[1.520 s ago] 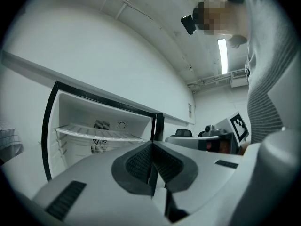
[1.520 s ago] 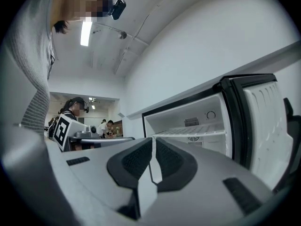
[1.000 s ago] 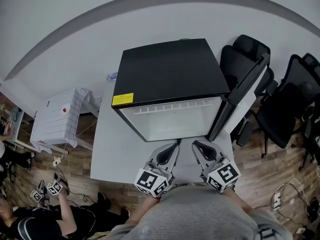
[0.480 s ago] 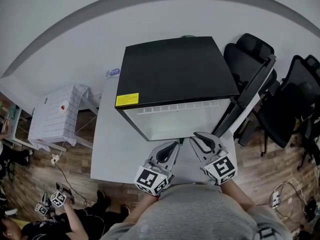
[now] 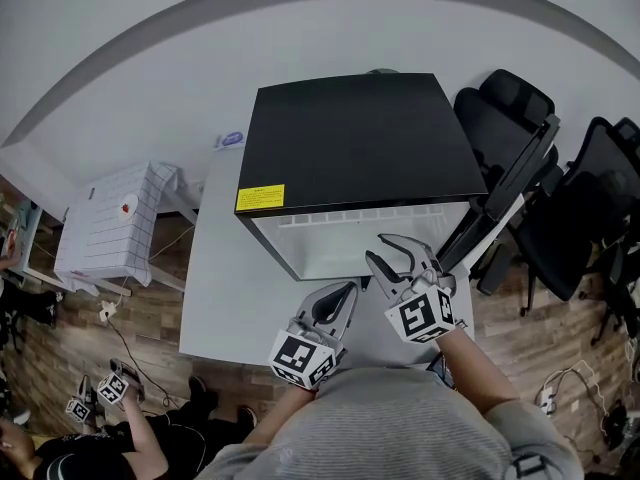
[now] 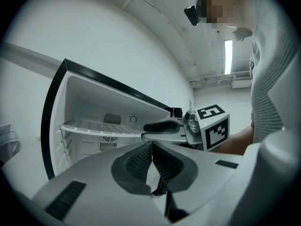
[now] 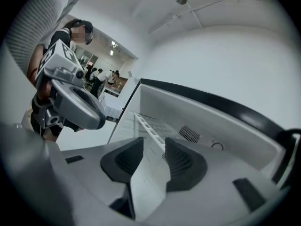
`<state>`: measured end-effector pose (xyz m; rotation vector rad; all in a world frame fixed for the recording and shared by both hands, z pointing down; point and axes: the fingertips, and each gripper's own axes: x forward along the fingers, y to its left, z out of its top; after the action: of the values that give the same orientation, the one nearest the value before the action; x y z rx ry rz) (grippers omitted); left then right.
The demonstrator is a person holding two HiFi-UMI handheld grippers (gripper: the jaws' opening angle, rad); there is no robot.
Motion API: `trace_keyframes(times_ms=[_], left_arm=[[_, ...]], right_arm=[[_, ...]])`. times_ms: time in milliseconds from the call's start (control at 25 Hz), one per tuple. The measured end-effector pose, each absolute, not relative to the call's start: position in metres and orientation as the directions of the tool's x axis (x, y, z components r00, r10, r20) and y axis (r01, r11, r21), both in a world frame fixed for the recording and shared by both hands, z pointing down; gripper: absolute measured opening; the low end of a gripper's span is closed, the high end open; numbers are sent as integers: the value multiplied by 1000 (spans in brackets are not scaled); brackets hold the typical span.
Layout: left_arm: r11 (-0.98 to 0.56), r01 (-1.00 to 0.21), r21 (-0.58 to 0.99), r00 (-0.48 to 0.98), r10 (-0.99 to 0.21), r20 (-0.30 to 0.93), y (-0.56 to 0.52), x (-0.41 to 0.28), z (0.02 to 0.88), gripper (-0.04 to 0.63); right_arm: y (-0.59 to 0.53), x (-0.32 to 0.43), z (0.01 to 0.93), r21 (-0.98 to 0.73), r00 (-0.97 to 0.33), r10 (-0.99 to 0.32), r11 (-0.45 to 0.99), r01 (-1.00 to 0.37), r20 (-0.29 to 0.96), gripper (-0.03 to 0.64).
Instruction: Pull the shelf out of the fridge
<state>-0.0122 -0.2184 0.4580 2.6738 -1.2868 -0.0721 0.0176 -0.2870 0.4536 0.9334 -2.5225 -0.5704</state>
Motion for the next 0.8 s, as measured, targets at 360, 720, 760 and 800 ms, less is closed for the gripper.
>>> trace_keyframes(times_ms=[360, 720, 760, 800], left_arm=[[-590, -787, 181, 606, -794, 45, -214, -22, 464, 11], [-586, -789, 186, 601, -798, 37, -210, -32, 465, 11], [-586, -788, 187, 602, -798, 36, -210, -32, 465, 11], [-588, -787, 188, 603, -797, 35, -209, -32, 464, 11]], right_arm=[[-327, -1, 476, 891, -503, -829, 397, -219, 245, 133], [-357, 1, 492, 950, -360, -892, 309, -45, 273, 133], [-359, 1, 494, 952, -355, -893, 306, -28, 276, 133], [-361, 0, 495, 953, -352, -894, 301, -11, 278, 132]])
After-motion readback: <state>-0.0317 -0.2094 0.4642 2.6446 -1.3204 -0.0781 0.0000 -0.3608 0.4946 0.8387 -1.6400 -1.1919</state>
